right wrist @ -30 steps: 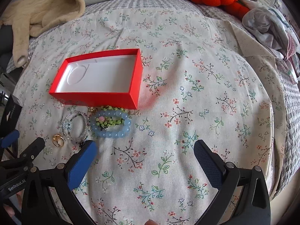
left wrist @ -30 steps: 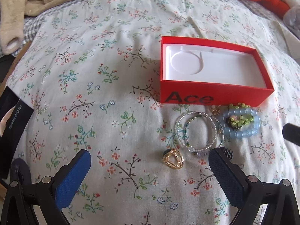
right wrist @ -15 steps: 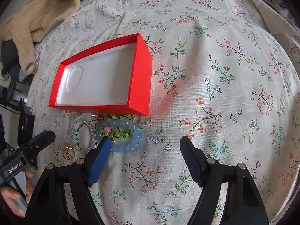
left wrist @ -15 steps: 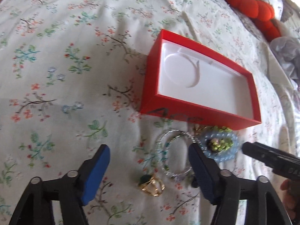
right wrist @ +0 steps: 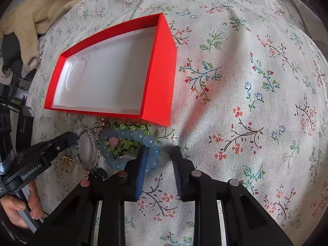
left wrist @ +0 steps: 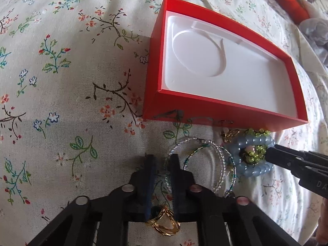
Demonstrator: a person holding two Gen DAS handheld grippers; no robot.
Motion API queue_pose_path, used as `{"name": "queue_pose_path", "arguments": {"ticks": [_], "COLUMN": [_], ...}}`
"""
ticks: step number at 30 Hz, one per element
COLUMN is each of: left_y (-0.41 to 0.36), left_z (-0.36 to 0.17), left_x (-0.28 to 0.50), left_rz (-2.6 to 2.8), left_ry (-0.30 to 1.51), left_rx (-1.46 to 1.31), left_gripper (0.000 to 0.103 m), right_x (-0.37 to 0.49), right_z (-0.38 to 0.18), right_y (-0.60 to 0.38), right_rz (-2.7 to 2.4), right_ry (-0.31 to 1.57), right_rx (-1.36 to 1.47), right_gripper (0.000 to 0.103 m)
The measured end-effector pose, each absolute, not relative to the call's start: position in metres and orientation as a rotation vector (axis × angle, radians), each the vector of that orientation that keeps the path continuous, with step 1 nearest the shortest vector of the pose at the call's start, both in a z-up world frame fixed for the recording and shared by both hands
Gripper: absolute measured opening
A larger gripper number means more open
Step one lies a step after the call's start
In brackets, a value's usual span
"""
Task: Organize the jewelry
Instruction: 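Grasp the silver beaded bracelet with the left tool while the right tool grasps the blue bead bracelet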
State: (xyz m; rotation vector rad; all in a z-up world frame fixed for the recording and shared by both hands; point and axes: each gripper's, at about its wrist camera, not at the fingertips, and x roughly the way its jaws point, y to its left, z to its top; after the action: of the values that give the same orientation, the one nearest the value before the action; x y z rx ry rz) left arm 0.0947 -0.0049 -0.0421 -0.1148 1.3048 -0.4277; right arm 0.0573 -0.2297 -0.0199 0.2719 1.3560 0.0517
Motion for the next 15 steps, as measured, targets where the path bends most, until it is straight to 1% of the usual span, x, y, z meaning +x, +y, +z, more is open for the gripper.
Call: {"name": "queue_pose_path", "arguments": {"ticks": [1, 2, 8, 15], "left_y": [-0.006, -0.008, -0.009, -0.015], "left_z": [-0.042, -0.042, -0.034, -0.010], "left_x": [0.095, 0.097, 0.093, 0.082], "left_rz": [-0.426, -0.424, -0.438, -0.464], "left_ry": [1.302, 1.300, 1.285, 1.225], "left_rx": [-0.107, -0.103, -0.106, -0.117], "left_gripper": [0.001, 0.001, 0.000, 0.000], "right_x": [0.058, 0.060, 0.059, 0.045], "right_z": [-0.020, -0.020, -0.015, 0.010], "right_y": [-0.227, -0.225, -0.227, -0.225], "right_rz": [0.052, 0.055, 0.058, 0.069], "right_ry": [1.353, 1.351, 1.335, 1.271], "right_rx": [0.251, 0.241, 0.248, 0.267], "right_gripper": [0.019, 0.013, 0.012, 0.012]}}
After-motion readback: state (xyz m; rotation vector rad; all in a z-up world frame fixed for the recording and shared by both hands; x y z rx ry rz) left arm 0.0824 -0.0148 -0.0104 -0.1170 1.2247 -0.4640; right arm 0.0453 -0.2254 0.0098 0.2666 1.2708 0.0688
